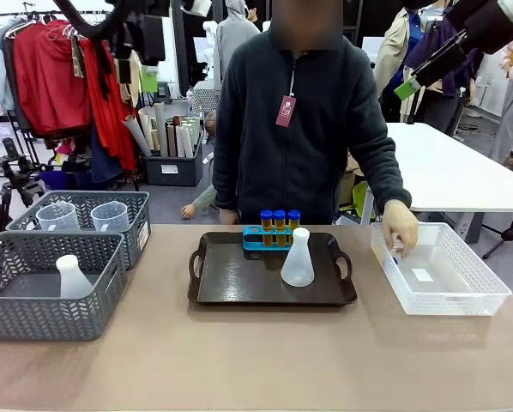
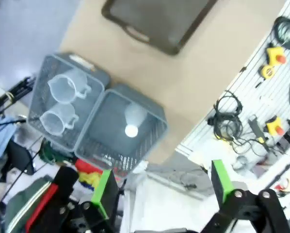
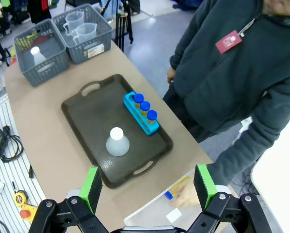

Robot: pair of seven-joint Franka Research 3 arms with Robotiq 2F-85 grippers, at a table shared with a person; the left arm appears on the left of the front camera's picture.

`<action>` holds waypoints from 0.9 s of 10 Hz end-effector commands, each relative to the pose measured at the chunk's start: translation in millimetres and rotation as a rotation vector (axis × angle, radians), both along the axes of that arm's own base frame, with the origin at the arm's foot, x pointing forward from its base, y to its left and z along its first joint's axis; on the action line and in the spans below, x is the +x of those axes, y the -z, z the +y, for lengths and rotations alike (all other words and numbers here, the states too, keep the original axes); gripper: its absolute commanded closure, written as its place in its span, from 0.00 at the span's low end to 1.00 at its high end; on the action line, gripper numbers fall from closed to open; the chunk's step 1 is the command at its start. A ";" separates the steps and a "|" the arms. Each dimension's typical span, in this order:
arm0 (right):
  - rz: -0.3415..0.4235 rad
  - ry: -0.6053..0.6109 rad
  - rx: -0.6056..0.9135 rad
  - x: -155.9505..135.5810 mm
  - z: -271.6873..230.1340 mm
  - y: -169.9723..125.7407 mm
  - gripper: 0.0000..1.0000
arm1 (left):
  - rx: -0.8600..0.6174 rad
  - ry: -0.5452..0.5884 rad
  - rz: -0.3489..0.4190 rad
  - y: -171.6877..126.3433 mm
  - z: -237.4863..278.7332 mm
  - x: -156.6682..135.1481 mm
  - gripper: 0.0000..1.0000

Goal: Prepare the laboratory tools.
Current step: Pick up one Large Measuring Cup and place it on the Handle tray.

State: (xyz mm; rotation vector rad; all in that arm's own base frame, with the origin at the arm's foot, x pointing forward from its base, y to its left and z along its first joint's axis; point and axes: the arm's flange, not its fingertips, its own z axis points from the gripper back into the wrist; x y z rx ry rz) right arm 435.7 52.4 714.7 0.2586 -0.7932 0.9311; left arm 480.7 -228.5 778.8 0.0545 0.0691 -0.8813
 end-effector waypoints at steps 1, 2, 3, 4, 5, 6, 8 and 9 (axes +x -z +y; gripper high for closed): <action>-0.005 -0.009 0.002 -0.8 0.0 -1.0 0.00 | 0.008 -0.071 0.000 12.1 24.5 -29.1 0.00; -0.005 -0.009 0.002 -0.8 0.0 -1.0 0.00 | 0.036 -0.092 0.035 14.4 36.3 -38.0 0.00; -0.005 -0.009 0.002 -0.8 0.0 -1.0 0.00 | 0.037 -0.114 0.040 19.5 49.1 -37.6 0.00; -0.005 -0.009 0.002 -0.8 0.0 -1.0 0.00 | 0.035 -0.151 -0.016 29.2 56.2 -31.4 0.00; -0.005 -0.009 0.002 -0.8 0.0 -1.0 0.00 | -0.010 -0.204 -0.101 41.1 63.9 -18.3 0.00; -0.005 -0.009 0.002 -0.8 0.0 -1.0 0.00 | -0.019 -0.244 -0.122 54.7 69.4 -9.5 0.00; -0.005 -0.009 0.002 -0.8 0.0 -1.0 0.00 | -0.001 -0.329 -0.192 78.8 88.1 3.9 0.00; -0.005 -0.009 0.002 -0.8 0.0 -1.0 0.00 | -0.031 -0.359 -0.177 95.9 98.2 9.1 0.00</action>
